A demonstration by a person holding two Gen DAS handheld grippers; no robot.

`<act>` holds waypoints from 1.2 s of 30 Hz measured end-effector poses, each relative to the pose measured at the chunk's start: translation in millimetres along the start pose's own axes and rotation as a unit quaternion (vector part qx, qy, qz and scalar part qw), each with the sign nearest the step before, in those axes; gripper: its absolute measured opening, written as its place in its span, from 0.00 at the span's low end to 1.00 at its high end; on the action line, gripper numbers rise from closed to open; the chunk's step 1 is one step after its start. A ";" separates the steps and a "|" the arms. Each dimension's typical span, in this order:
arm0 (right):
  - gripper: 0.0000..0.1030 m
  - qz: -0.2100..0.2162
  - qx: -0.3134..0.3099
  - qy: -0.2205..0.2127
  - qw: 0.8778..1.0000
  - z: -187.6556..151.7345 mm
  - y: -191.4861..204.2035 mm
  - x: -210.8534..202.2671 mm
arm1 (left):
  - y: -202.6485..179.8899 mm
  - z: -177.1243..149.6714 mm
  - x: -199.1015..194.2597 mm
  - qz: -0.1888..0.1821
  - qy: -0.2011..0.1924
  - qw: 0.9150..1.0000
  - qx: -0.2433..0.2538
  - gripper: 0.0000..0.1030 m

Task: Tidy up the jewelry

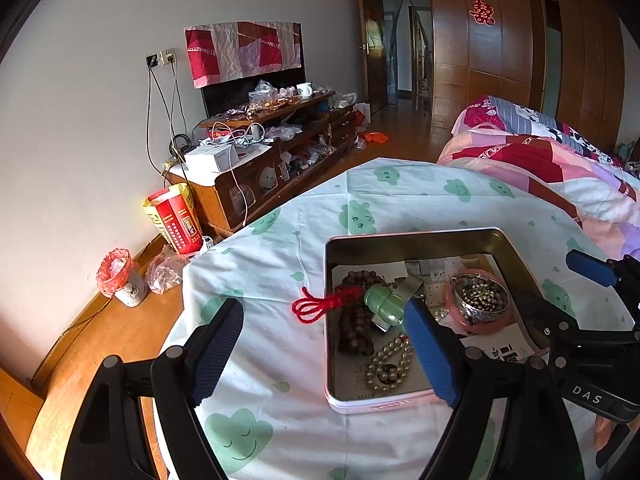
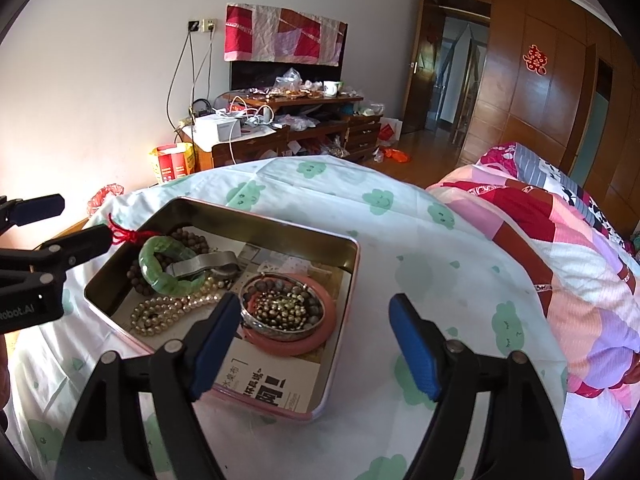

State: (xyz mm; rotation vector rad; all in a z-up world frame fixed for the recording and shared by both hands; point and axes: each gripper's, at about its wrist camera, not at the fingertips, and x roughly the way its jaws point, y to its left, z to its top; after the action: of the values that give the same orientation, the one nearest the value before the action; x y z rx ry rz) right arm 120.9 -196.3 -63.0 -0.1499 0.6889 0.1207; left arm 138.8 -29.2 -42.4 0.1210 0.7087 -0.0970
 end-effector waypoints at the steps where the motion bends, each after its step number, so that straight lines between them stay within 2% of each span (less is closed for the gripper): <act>1: 0.76 0.001 0.001 0.000 1.000 -0.8 -0.7 -0.6 | 1.0 -1.6 -0.4 0.001 0.000 1.000 0.000 0.80; 36: 0.79 -0.001 0.002 0.000 1.000 -4.5 -3.9 -1.6 | 1.8 -5.2 1.2 0.007 0.007 1.000 0.000 0.80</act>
State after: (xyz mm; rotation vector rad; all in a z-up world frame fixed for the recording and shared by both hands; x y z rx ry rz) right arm 117.4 -201.1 -65.0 -0.1468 0.6895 0.1167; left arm 136.5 -26.7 -46.9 0.1264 0.7208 -0.0834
